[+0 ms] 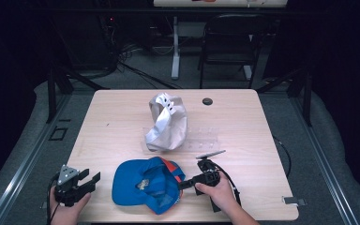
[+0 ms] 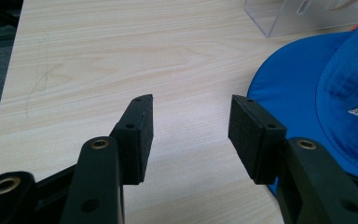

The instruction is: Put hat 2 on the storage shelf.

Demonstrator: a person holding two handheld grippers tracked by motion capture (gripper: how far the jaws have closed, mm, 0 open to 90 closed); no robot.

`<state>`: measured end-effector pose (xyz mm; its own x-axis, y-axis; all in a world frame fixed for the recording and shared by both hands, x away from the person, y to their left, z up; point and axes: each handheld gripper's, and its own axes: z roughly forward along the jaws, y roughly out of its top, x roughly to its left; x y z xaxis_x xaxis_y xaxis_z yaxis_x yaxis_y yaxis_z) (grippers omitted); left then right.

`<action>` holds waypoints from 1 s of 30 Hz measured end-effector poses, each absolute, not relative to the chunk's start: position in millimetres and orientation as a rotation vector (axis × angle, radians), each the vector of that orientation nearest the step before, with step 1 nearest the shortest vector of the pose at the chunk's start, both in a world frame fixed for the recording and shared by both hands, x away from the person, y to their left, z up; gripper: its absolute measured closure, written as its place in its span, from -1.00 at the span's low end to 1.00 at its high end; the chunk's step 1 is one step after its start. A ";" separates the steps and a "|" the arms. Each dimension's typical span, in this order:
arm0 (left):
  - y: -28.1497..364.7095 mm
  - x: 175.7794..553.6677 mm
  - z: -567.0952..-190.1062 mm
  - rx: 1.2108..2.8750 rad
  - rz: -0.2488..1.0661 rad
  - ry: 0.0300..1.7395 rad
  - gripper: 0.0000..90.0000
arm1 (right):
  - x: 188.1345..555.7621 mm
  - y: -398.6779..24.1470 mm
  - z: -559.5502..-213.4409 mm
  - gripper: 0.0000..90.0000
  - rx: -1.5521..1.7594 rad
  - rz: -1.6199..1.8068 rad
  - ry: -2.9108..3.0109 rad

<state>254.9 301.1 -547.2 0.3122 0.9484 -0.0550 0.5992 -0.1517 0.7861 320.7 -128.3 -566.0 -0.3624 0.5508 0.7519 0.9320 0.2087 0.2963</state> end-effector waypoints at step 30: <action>290.8 271.0 -547.9 1.867 0.586 1.329 0.13 | 338.3 -136.7 -494.0 0.74 -1.488 -0.841 -2.051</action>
<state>271.0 290.8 -547.9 0.3538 0.9335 -0.0584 0.5860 -0.1726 0.7917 338.3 -136.7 -494.0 -0.3037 0.6662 0.6811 0.9526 0.2254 0.2043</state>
